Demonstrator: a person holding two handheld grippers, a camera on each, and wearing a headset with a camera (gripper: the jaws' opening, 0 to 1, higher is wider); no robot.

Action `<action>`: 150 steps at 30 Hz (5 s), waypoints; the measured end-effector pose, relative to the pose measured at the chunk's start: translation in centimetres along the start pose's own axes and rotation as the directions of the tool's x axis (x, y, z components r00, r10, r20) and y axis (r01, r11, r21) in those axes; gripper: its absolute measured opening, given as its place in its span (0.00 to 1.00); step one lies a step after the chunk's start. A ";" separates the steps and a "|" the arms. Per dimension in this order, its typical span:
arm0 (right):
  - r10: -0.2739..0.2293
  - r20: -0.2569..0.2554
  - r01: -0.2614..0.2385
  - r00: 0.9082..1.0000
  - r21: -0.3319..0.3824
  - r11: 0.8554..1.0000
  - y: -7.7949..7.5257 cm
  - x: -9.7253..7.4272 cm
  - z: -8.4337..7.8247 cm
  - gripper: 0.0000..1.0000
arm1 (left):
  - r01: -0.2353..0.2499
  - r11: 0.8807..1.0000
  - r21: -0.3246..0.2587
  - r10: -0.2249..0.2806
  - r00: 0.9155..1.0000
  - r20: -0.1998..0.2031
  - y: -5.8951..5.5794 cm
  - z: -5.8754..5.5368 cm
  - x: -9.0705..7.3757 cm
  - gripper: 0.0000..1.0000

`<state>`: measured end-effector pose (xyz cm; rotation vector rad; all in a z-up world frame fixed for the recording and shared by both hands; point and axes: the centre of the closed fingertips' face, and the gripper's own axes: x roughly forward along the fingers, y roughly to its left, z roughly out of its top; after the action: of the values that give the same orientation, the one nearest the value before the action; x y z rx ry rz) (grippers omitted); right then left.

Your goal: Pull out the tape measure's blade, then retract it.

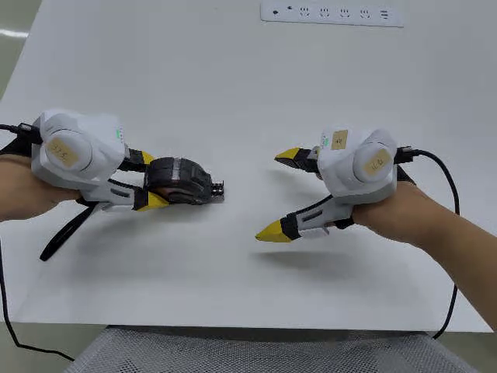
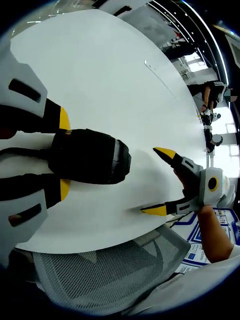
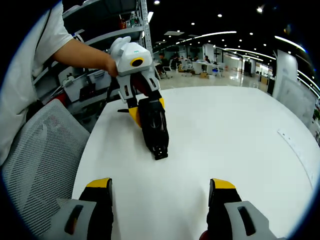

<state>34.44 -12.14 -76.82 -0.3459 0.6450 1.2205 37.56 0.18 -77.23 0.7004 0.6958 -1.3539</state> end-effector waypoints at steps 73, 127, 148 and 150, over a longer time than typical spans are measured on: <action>0.066 0.052 -0.058 0.996 -0.158 0.986 0.3 6.7 2.3 0.10 | 0.017 1.000 0.001 -0.017 1.000 0.009 -0.1 0.0 0.1 0.25; 0.028 -0.020 -0.031 0.999 -0.171 0.985 -1.4 0.3 -1.9 0.10 | 0.010 0.999 -0.034 -0.010 1.000 0.017 -0.1 0.1 0.2 0.25; -0.015 -0.054 0.006 0.998 -0.154 0.988 -2.0 -2.7 -4.5 0.09 | 0.007 0.999 -0.034 -0.006 1.000 0.011 -0.2 0.2 0.1 0.25; -0.016 -0.058 0.007 0.998 -0.154 0.988 -1.9 -2.9 -4.7 0.09 | 0.007 0.999 -0.033 -0.006 1.000 0.011 -0.2 0.1 0.1 0.25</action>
<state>34.39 -17.70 -78.83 -0.5163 0.5999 1.2557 37.42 -0.01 -77.23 0.6641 0.7110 -1.3482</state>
